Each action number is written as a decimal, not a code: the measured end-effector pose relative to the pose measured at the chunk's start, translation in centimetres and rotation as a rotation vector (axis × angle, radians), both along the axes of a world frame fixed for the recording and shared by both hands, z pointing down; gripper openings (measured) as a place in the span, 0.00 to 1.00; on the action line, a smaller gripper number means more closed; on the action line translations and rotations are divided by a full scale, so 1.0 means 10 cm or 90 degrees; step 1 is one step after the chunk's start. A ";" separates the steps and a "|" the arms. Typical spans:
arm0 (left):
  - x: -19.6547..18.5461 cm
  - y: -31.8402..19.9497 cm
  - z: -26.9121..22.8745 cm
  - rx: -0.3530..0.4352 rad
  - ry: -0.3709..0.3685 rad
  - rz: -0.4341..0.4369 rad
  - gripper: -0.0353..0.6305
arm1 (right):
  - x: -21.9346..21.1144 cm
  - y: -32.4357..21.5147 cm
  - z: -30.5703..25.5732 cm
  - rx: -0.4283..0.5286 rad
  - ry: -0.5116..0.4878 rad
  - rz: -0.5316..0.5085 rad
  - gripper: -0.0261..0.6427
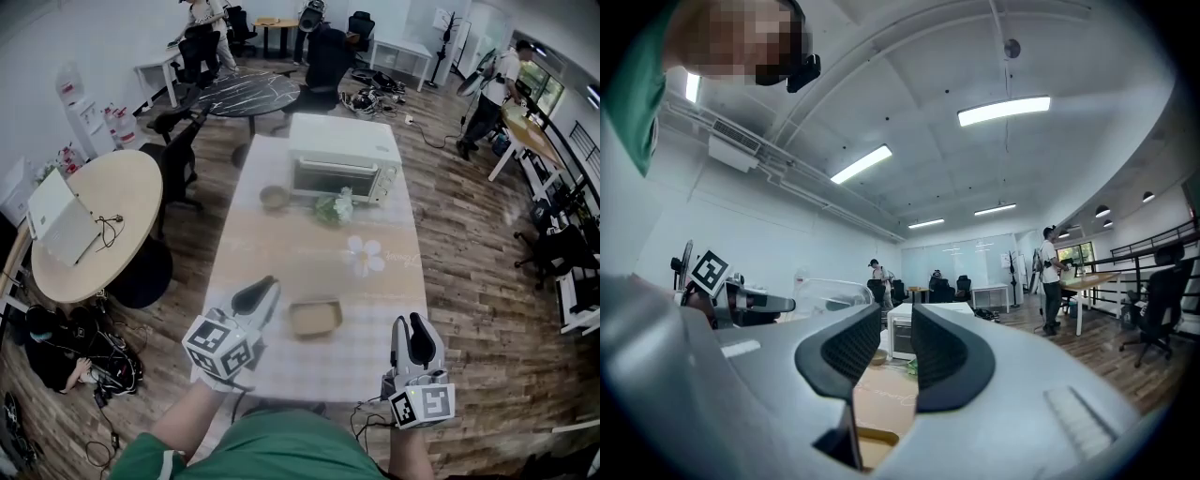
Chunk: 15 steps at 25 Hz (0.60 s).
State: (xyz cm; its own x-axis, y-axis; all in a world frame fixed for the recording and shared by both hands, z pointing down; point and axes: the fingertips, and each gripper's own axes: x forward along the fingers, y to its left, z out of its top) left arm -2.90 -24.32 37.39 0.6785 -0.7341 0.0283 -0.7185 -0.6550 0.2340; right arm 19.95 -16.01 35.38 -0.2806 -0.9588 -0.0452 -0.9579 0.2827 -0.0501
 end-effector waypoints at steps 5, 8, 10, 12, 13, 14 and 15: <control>0.02 -0.03 0.00 -0.001 -0.001 -0.001 0.12 | 0.02 -0.02 0.00 -0.003 -0.002 -0.001 0.19; 0.02 -0.04 -0.02 -0.003 0.001 0.001 0.12 | 0.01 -0.04 -0.01 -0.006 -0.001 -0.002 0.19; 0.03 -0.05 -0.03 -0.003 0.002 0.001 0.12 | 0.02 -0.05 -0.02 -0.008 -0.002 -0.003 0.19; 0.04 -0.05 -0.04 -0.003 0.001 0.001 0.12 | 0.02 -0.06 -0.03 -0.008 -0.002 -0.004 0.19; 0.04 -0.06 -0.04 -0.003 0.000 0.000 0.12 | 0.02 -0.06 -0.04 -0.007 -0.002 -0.005 0.19; 0.05 -0.06 -0.04 -0.002 0.000 -0.001 0.12 | 0.03 -0.06 -0.04 -0.006 -0.002 -0.006 0.19; 0.05 -0.06 -0.04 -0.002 0.000 -0.001 0.12 | 0.03 -0.07 -0.03 -0.005 -0.003 -0.006 0.19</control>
State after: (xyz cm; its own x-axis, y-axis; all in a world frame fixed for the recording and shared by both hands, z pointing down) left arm -2.45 -24.94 37.00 0.6772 -0.7351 0.0311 -0.7197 -0.6530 0.2359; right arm 20.23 -16.67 35.03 -0.2894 -0.9564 -0.0384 -0.9550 0.2913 -0.0567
